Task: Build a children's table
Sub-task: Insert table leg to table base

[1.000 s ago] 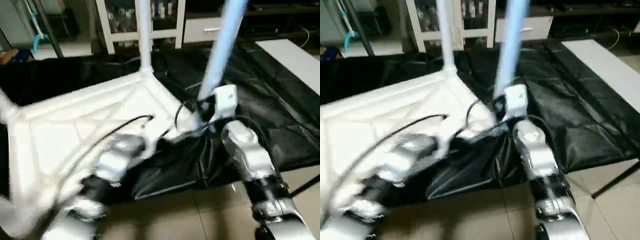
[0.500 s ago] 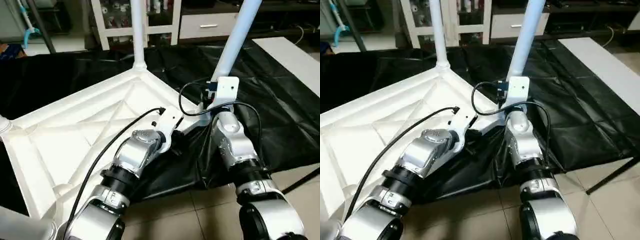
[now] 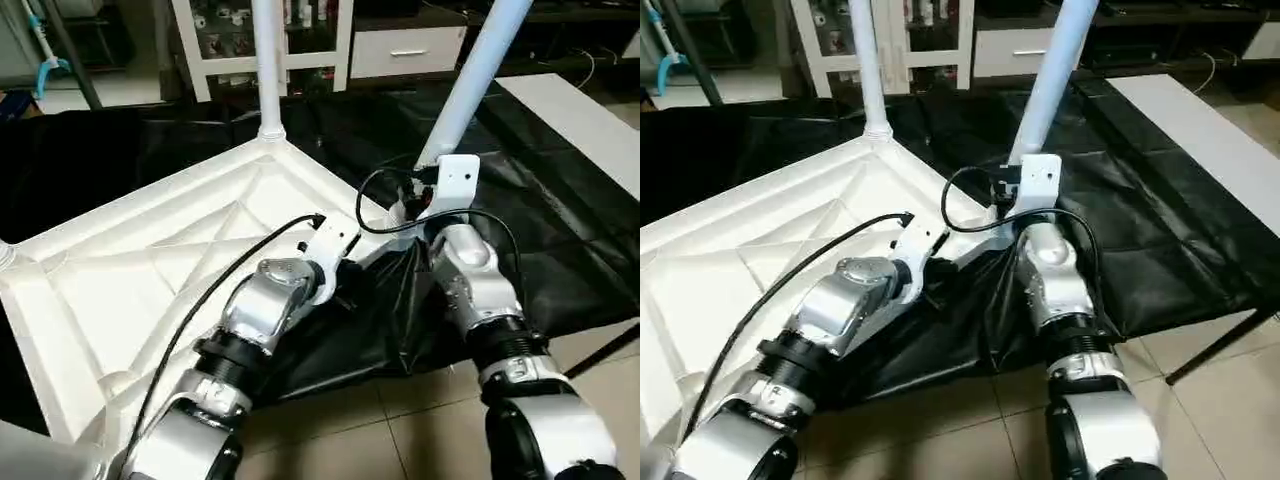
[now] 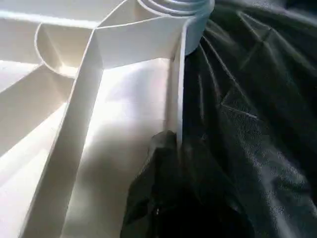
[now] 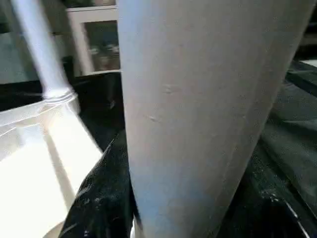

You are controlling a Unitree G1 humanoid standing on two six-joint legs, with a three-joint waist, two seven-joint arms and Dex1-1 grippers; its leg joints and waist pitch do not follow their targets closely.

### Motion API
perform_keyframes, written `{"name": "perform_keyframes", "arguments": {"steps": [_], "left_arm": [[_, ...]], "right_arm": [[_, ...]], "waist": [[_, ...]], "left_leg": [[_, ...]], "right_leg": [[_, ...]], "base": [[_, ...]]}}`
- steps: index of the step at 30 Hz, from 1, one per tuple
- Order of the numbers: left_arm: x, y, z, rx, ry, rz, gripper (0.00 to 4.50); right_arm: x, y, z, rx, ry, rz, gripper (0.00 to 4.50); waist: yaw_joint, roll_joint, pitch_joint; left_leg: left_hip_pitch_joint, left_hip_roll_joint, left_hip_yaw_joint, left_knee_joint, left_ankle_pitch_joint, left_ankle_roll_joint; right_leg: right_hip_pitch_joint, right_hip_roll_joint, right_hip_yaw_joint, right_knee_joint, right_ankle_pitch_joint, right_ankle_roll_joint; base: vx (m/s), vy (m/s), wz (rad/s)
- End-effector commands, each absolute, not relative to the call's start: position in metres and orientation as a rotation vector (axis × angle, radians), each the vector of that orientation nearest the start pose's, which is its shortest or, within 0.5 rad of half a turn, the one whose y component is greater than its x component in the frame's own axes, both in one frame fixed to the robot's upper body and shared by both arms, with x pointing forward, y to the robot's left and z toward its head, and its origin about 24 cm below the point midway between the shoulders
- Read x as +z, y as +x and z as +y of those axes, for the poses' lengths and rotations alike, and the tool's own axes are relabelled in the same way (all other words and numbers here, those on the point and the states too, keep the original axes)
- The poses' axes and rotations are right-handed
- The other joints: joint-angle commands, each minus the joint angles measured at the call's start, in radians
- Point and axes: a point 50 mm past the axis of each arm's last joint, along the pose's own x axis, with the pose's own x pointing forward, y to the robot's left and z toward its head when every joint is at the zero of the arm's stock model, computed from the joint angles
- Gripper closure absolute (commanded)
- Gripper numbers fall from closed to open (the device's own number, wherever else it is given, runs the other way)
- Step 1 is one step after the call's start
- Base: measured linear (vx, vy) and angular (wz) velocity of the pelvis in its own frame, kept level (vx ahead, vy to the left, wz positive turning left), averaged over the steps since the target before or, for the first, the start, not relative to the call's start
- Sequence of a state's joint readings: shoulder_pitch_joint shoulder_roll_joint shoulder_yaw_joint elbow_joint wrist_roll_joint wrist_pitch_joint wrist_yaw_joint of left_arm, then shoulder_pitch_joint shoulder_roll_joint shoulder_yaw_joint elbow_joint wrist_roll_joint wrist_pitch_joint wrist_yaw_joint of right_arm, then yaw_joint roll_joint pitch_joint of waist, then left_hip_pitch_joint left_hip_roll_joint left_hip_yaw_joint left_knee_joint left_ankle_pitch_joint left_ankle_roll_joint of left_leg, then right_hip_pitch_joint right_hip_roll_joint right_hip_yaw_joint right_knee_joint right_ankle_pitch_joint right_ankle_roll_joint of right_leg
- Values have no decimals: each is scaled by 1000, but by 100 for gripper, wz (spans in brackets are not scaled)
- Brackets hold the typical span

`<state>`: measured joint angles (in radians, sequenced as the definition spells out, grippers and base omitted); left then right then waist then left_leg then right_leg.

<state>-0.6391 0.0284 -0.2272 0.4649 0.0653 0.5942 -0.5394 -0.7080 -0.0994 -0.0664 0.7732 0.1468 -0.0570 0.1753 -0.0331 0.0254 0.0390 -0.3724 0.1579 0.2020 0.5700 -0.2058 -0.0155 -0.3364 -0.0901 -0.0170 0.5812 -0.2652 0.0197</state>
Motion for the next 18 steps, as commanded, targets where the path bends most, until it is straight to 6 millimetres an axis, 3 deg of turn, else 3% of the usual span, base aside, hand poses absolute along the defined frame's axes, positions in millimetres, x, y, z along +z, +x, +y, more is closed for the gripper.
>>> {"name": "perform_keyframes", "arguments": {"steps": [1, 6, 9, 11, 12, 13, 18], "left_arm": [[69, 329, 48, -876, 233, 426, 450], [62, 319, 59, -1011, 311, 432, 450], [61, 315, 63, -1079, 356, 419, 450], [61, 302, 70, -1269, 448, 374, 450], [60, 298, 75, -1326, 473, 382, 450], [60, 298, 75, -1326, 473, 382, 450], [60, 290, 97, -1460, 501, 426, 450]], "right_arm": [[20, 349, -131, 290, 54, 312, 270], [21, 344, -136, 435, 38, 355, 270], [20, 342, -139, 488, 32, 380, 270], [22, 337, -146, 586, 25, 415, 270], [22, 335, -149, 620, 25, 427, 270], [22, 335, -149, 620, 25, 427, 270], [29, 317, -175, 818, 1, 475, 270]], "waist": [[9, -5, -50], [13, -2, -50], [15, 4, -43], [17, 4, -42], [16, 5, -42], [16, 10, -45], [24, 6, -47]], "left_leg": [[9, 77, -35, -45, 39, 187], [8, 80, -35, -41, 35, 191], [14, 85, -32, -51, -73, 135], [15, 84, -35, -58, -129, 82], [12, 84, -36, -61, -131, 73], [18, 86, -36, -61, -131, 59], [26, 82, -30, -57, -130, 40]], "right_leg": [[21, -63, 23, -30, 321, -319], [16, -60, 22, -24, 303, -328], [7, -54, 23, -34, 156, -329], [7, -51, 24, -38, 92, -316], [10, -50, 24, -35, 96, -310], [6, -49, 24, -33, 124, -299], [5, -46, 25, -31, 204, -292]], "base": [[0, 0, 0], [0, 0, 0], [0, 0, 0], [0, 0, 0], [0, 0, 0], [0, 0, 0], [0, 0, 0]]}}
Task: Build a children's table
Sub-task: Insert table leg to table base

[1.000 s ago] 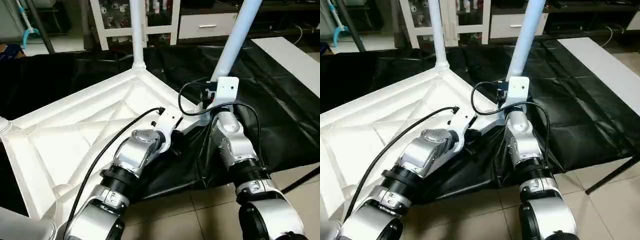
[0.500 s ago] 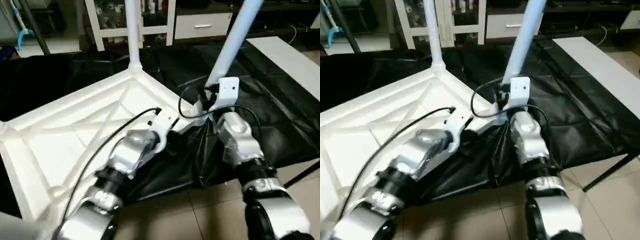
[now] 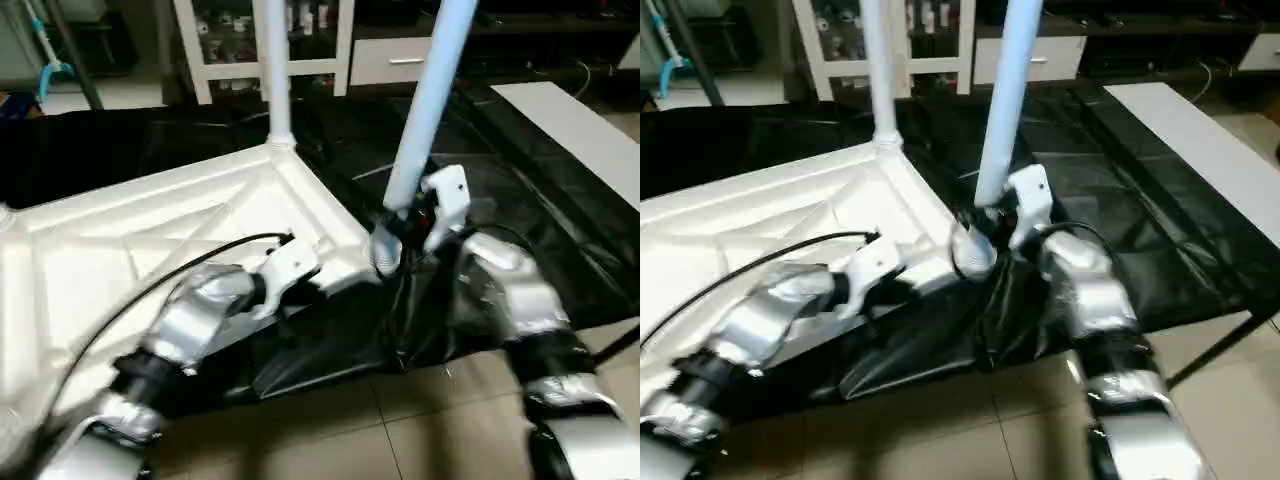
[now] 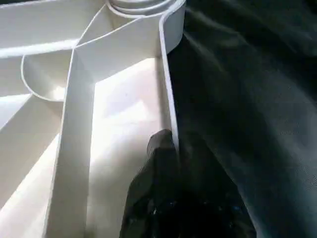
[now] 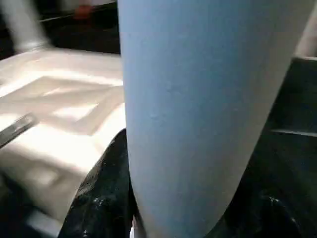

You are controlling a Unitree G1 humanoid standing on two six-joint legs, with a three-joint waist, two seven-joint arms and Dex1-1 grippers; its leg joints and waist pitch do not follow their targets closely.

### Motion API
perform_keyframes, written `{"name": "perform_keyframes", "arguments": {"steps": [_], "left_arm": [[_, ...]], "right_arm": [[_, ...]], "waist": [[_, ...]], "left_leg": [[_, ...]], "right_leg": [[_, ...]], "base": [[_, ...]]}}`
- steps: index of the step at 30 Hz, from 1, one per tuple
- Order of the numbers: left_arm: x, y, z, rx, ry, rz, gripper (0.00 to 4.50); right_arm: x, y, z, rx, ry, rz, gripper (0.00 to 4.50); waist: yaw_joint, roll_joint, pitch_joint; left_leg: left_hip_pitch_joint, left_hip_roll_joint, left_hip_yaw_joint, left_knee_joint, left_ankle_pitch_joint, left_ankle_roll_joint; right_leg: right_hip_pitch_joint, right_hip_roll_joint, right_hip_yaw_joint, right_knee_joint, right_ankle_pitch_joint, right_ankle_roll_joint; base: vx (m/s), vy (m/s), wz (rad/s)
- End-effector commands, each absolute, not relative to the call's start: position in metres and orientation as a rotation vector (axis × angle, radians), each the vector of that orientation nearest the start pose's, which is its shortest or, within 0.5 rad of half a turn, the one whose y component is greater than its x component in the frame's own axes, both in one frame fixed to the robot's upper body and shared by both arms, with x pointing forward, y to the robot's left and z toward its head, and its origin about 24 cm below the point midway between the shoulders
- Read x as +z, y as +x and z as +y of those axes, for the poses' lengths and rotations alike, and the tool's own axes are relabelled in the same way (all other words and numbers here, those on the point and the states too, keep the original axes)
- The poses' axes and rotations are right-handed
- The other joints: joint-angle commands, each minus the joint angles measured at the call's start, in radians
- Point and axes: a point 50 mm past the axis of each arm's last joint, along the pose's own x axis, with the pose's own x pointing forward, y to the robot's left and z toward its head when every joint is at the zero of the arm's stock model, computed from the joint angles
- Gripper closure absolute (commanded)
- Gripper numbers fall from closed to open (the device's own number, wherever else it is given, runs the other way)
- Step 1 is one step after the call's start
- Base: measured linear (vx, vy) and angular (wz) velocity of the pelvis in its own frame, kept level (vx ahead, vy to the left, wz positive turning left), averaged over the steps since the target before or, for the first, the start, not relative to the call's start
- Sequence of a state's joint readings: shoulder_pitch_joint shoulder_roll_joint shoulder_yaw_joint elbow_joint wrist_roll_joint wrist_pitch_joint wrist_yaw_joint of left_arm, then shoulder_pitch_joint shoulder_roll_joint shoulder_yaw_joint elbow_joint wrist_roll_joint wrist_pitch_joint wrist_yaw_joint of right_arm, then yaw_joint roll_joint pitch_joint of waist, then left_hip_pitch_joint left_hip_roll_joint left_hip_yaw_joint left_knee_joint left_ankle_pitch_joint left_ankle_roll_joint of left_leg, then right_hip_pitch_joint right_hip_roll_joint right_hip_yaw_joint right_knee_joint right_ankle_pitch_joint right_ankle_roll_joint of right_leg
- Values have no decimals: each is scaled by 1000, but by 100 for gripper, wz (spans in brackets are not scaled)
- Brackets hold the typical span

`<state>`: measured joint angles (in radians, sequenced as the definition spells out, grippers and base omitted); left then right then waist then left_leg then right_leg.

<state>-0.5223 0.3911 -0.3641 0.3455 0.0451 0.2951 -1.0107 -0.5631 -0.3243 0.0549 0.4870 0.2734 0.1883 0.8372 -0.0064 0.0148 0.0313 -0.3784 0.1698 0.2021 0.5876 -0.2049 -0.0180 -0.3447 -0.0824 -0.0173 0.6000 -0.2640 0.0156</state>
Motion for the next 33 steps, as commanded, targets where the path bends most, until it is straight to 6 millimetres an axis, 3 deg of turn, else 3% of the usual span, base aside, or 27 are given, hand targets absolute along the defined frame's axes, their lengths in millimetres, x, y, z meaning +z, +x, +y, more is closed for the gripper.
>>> {"name": "perform_keyframes", "arguments": {"steps": [1, 3, 4, 7, 11, 14, 18, 19, 20, 21, 22, 30, 33], "left_arm": [[60, 291, 98, -1469, 520, 419, 450], [60, 291, 98, -1469, 520, 418, 450], [60, 296, 97, -1445, 556, 398, 450], [59, 300, 94, -1418, 570, 373, 450], [59, 301, 91, -1403, 561, 360, 450], [58, 299, 92, -1403, 537, 363, 450], [55, 298, 96, -1410, 542, 375, 450], [55, 298, 96, -1410, 542, 375, 450], [55, 298, 96, -1412, 545, 378, 450], [55, 298, 97, -1412, 546, 379, 450], [54, 298, 97, -1411, 546, 379, 450], [51, 295, 97, -1404, 540, 388, 450], [49, 303, 94, -1290, 530, 418, 450]], "right_arm": [[29, 310, -183, 872, -15, 497, 270], [29, 310, -183, 873, -15, 498, 270], [27, 302, -195, 920, -73, 528, 270], [24, 296, -202, 948, -106, 563, 270], [20, 293, -201, 936, -114, 589, 270], [18, 296, -194, 895, -85, 567, 270], [16, 297, -185, 897, -75, 554, 270], [16, 297, -185, 897, -75, 554, 270], [15, 297, -184, 896, -75, 554, 270], [15, 297, -184, 892, -73, 553, 270], [15, 297, -184, 889, -72, 553, 270], [14, 298, -186, 860, -80, 549, 270], [11, 310, -193, 624, -87, 514, 270]], "waist": [[2, 13, -41], [9, 12, -40], [14, 8, -41], [30, 7, -37], [29, 3, -31], [26, 8, -30], [26, 14, -31], [25, 13, -31], [26, 6, -30], [27, 10, -30], [26, 5, -32], [26, 10, -32], [22, 7, -27]], "left_leg": [[33, 71, -29, -74, -124, 42], [35, 71, -28, -73, -120, 42], [34, 70, -27, -72, -121, 38], [46, 74, -21, -76, -175, 16], [47, 74, -26, -92, -283, -45], [44, 72, -29, -95, -288, -60], [41, 70, -32, -96, -300, -65], [42, 71, -31, -97, -304, -64], [41, 72, -32, -98, -316, -62], [42, 72, -33, -99, -319, -64], [43, 73, -33, -99, -323, -65], [43, 73, -33, -101, -323, -72], [39, 72, -34, -105, -342, -82]], "right_leg": [[12, -54, 26, -47, 218, -290], [11, -54, 26, -48, 227, -289], [12, -55, 26, -48, 215, -291], [3, -57, 29, -57, 148, -285], [1, -58, 30, -67, -11, -263], [0, -58, 31, -69, -14, -249], [2, -58, 30, -69, -7, -246], [1, -58, 30, -70, -11, -246], [1, -60, 31, -73, -36, -244], [0, -61, 31, -72, -43, -244], [0, -60, 30, -73, -55, -241], [-3, -60, 31, -74, -46, -237], [-5, -61, 32, -77, -89, -229]], "base": [[0, 0, 0], [0, 0, 0], [0, 0, 0], [0, 0, 0], [0, 0, 0], [0, 0, 0], [0, 0, 0], [0, 0, 0], [0, 0, 0], [0, 0, 0], [0, 0, 0], [0, 0, 0], [0, 0, 0]]}}
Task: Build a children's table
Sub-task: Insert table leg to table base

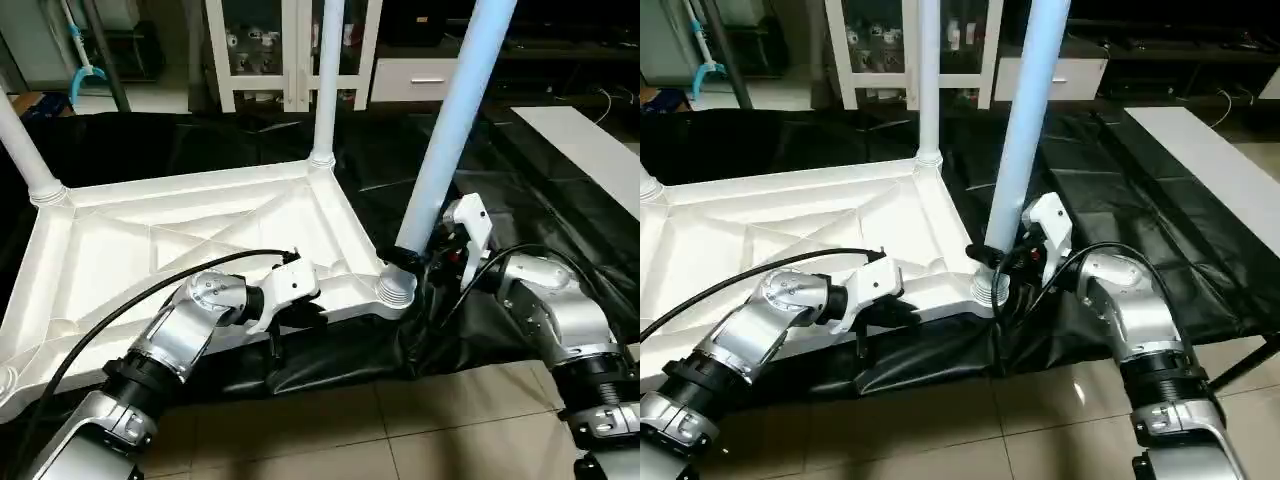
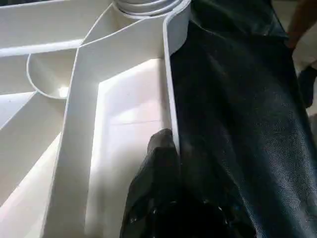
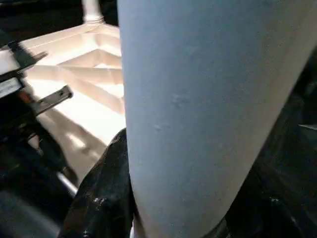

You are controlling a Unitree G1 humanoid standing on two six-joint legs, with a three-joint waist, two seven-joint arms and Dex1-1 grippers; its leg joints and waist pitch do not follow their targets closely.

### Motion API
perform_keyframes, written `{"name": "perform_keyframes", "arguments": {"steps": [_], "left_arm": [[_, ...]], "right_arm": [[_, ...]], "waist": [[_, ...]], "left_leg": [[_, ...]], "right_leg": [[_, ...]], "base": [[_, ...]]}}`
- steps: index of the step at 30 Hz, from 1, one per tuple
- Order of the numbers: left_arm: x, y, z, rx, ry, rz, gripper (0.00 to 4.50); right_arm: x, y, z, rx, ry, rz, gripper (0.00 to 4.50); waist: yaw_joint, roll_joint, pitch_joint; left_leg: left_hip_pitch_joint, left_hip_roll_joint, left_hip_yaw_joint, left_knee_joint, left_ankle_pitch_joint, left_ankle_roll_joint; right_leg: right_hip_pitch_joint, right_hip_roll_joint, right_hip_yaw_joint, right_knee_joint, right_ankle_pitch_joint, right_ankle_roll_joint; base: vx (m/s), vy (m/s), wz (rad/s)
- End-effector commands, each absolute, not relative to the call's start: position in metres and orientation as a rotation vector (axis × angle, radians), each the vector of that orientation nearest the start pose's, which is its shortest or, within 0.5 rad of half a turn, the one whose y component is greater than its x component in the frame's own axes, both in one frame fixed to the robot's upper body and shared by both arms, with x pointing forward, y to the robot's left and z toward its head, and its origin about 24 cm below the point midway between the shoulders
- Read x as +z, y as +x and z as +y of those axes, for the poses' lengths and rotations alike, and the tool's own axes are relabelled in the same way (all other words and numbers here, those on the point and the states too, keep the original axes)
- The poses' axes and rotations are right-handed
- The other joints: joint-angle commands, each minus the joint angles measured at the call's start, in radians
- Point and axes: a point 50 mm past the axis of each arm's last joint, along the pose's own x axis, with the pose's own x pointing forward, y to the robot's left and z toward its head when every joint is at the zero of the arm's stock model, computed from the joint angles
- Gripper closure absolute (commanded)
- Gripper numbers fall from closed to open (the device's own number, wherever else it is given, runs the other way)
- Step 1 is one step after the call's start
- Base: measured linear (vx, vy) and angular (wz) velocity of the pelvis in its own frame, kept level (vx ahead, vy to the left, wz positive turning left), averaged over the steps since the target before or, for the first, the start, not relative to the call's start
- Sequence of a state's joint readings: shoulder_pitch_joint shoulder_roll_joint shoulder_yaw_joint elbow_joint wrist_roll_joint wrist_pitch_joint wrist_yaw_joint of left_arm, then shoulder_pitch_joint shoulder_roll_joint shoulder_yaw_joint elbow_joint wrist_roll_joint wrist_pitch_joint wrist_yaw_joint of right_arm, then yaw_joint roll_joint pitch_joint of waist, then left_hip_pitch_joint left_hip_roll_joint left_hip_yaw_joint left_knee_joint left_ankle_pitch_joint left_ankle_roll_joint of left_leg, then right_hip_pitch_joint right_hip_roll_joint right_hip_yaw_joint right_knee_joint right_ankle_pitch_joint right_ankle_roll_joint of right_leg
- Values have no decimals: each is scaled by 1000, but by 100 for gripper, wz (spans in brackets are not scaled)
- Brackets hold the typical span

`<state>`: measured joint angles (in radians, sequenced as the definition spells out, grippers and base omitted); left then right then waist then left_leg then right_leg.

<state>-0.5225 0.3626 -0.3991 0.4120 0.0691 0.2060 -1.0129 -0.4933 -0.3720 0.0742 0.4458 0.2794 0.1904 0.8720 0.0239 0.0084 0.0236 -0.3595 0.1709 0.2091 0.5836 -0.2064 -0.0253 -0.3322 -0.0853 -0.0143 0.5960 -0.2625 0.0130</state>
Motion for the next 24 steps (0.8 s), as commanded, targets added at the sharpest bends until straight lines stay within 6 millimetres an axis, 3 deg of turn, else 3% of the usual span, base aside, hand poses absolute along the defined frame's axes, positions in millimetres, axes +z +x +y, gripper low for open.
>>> {"name": "perform_keyframes", "arguments": {"steps": [1, 3, 5, 7, 9, 10, 11, 12, 14, 16, 19, 20, 21, 24], "left_arm": [[49, 311, 91, -1202, 504, 429, 450], [49, 313, 90, -1174, 492, 432, 450], [51, 321, 83, -1073, 458, 448, 450], [58, 336, 66, -854, 297, 472, 450], [63, 342, 51, -788, 215, 462, 450], [66, 344, 44, -775, 202, 444, 450], [71, 347, 33, -740, 186, 407, 450], [74, 349, 30, -726, 179, 395, 450], [75, 350, 28, -720, 174, 388, 450], [76, 350, 26, -718, 169, 387, 450], [78, 351, 27, -709, 160, 404, 450], [76, 351, 30, -701, 159, 411, 450], [75, 352, 32, -696, 159, 414, 450], [73, 355, 41, -662, 160, 422, 450]], "right_arm": [[8, 316, -200, 462, -77, 501, 270], [7, 318, -201, 416, -72, 500, 270], [4, 322, -208, 259, -64, 486, 270], [0, 328, -206, 49, -10, 461, 270], [0, 332, -201, -61, 3, 436, 270], [1, 335, -197, -96, 4, 427, 270], [2, 339, -189, -159, 1, 409, 270], [2, 340, -185, -177, -3, 404, 270], [3, 341, -183, -189, -3, 401, 270], [3, 343, -181, -208, 2, 395, 270], [12, 350, -174, -239, 5, 353, 270], [13, 352, -174, -237, 18, 344, 270], [14, 352, -173, -234, 27, 339, 270], [17, 355, -173, -234, 38, 321, 270]], "waist": [[-14, 15, -16], [-19, 15, -17], [-28, 14, -16], [-30, 18, -19], [-30, 19, -26], [-31, 13, -30], [-27, 23, -35], [-33, 19, -31], [-28, 16, -39], [-21, 17, -40], [-21, 15, -41], [-22, 6, -39], [-21, 15, -37], [-25, 14, -35]], "left_leg": [[21, 70, -42, -105, -374, -94], [31, 68, -49, -106, -439, -122], [26, 67, -55, -108, -470, -129], [34, 65, -54, -105, -470, -136], [27, 62, -51, -102, -413, -133], [16, 59, -48, -99, -357, -117], [10, 58, -49, -96, -302, -95], [7, 57, -45, -96, -293, -84], [6, 52, -41, -85, -224, -50], [-1, 53, -37, -75, -118, 18], [1, 56, -36, -72, -100, 52], [1, 57, -34, -73, -104, 58], [3, 59, -34, -75, -124, 60], [5, 62, -35, -81, -170, 40]], "right_leg": [[-23, -60, 30, -76, -159, -218], [-32, -61, 29, -87, -273, -190], [-36, -60, 28, -91, -302, -163], [-42, -59, 28, -92, -280, -164], [-38, -57, 29, -87, -188, -173], [-31, -54, 27, -82, -105, -179], [-22, -56, 24, -75, -34, -185], [-23, -53, 23, -79, -20, -189], [-14, -55, 22, -72, 59, -199], [-6, -59, 20, -62, 197, -216], [-5, -59, 18, -58, 199, -237], [-6, -58, 18, -61, 187, -238], [-8, -59, 18, -63, 148, -242], [-11, -55, 18, -67, 78, -237]], "base": [[0, 0, 0], [0, 0, 0], [0, 0, 0], [0, 0, 0], [0, 0, 0], [0, 0, 0], [0, 0, 0], [0, 0, 0], [0, 0, 0], [0, 0, 0], [0, 0, 0], [0, 0, 0], [0, 0, 0], [0, 0, 0]]}}
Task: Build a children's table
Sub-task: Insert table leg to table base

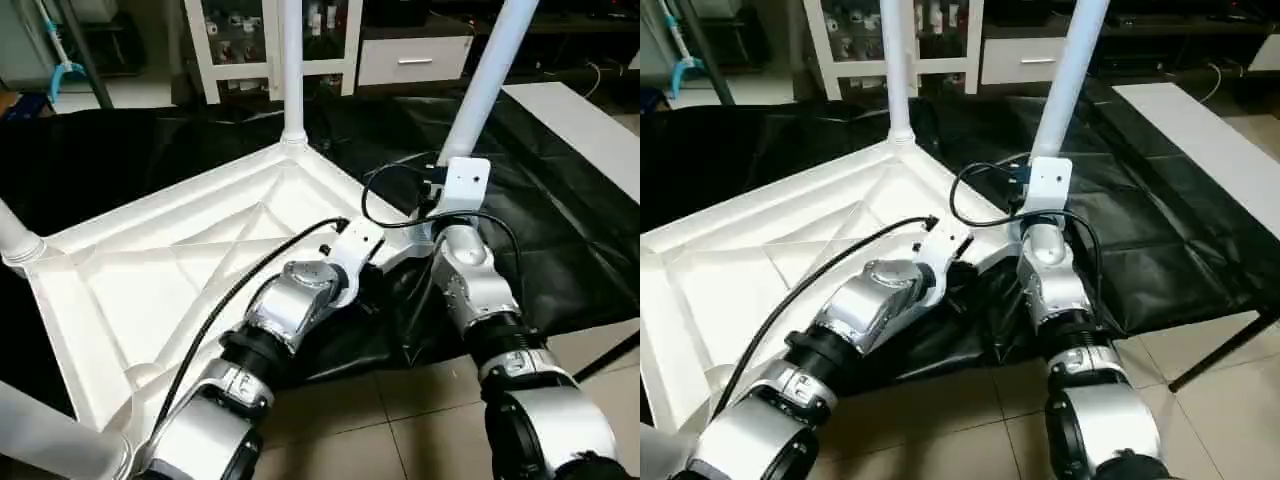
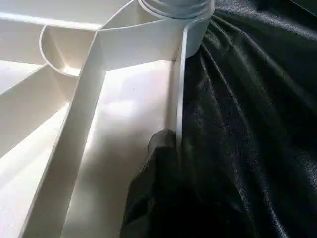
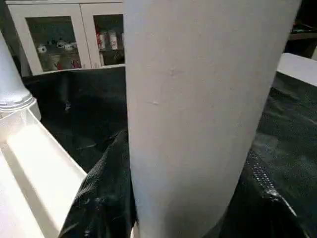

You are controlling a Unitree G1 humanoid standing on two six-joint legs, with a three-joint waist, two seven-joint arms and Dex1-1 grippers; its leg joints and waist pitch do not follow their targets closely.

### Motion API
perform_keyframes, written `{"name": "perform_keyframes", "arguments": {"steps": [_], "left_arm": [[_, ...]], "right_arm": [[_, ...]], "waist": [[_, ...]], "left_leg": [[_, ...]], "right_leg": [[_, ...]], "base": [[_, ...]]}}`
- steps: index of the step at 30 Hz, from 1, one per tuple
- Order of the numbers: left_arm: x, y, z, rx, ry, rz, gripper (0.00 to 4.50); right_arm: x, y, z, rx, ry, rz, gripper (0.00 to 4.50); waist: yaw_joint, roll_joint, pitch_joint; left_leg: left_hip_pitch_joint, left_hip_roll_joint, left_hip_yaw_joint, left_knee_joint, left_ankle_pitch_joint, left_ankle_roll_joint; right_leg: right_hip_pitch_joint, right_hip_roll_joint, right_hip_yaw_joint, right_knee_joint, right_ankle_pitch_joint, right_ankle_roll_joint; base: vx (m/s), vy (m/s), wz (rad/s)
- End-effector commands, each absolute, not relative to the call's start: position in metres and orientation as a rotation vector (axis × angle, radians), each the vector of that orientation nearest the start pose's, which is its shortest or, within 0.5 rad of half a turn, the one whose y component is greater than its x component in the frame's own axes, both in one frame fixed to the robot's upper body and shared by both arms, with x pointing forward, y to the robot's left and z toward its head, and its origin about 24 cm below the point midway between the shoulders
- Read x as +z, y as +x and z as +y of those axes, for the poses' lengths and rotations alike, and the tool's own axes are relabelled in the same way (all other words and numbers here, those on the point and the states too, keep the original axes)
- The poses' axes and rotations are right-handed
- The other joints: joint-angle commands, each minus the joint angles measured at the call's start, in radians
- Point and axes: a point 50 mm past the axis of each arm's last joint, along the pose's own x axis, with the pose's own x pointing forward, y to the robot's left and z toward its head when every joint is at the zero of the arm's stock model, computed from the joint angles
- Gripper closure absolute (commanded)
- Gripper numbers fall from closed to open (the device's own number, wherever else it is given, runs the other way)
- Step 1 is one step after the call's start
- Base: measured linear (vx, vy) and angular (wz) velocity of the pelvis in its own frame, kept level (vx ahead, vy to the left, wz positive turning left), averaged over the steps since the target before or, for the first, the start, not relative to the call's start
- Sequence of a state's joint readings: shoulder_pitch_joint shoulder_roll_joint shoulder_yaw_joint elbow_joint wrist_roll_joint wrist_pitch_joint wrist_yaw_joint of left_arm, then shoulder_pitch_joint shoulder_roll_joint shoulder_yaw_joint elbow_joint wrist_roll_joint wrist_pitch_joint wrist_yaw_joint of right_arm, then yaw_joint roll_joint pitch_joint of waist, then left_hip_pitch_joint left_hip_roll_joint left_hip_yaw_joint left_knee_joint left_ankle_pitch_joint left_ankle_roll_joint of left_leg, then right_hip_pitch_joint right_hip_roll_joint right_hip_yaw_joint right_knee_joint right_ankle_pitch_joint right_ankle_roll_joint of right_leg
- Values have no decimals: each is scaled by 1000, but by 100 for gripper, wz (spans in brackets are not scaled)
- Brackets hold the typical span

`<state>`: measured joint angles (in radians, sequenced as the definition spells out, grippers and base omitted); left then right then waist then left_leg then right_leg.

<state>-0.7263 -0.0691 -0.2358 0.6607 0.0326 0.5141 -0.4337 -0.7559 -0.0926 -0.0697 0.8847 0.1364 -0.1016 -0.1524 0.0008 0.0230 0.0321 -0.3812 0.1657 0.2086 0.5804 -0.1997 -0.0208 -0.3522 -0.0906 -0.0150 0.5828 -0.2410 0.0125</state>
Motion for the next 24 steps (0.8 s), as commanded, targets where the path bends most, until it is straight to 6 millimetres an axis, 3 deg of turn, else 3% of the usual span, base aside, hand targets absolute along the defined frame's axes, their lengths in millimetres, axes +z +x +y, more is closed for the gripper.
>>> {"name": "perform_keyframes", "arguments": {"steps": [1, 11, 12, 16, 18, 20, 24], "left_arm": [[72, 355, 45, -651, 160, 426, 450], [71, 355, 46, -655, 171, 433, 450], [71, 355, 46, -658, 172, 434, 450], [71, 355, 47, -662, 174, 435, 450], [70, 354, 48, -664, 175, 437, 450], [69, 354, 49, -667, 177, 440, 450], [68, 352, 51, -679, 182, 446, 450]], "right_arm": [[18, 355, -173, -237, 37, 314, 270], [24, 361, -162, -166, 38, 276, 270], [26, 362, -160, -145, 41, 263, 235], [30, 364, -159, -134, 34, 247, 195], [31, 365, -159, -133, 33, 244, 191], [33, 366, -159, -128, 29, 237, 158], [36, 367, -159, -115, 25, 225, 123]], "waist": [[-3, 0, -42], [-4, 0, -45], [-5, 0, -45], [-7, -1, -46], [-5, -5, -50], [-3, -7, -52], [-4, -5, -49]], "left_leg": [[26, 67, -34, -78, -176, 32], [20, 63, -30, -68, -116, 66], [21, 64, -30, -68, -124, 69], [21, 64, -30, -67, -123, 74], [19, 64, -28, -60, -83, 90], [13, 61, -26, -52, -43, 125], [13, 63, -25, -54, -76, 133]], "right_leg": [[8, -49, 19, -54, 59, -232], [10, -51, 19, -46, 142, -246], [10, -51, 19, -46, 131, -248], [8, -50, 19, -46, 113, -256], [11, -52, 20, -40, 162, -264], [11, -53, 20, -33, 218, -277], [8, -53, 19, -37, 146, -278]], "base": [[0, 0, 0], [0, 0, 0], [0, 0, 0], [0, 0, 0], [0, 0, 0], [0, 0, 0], [0, 0, 0]]}}
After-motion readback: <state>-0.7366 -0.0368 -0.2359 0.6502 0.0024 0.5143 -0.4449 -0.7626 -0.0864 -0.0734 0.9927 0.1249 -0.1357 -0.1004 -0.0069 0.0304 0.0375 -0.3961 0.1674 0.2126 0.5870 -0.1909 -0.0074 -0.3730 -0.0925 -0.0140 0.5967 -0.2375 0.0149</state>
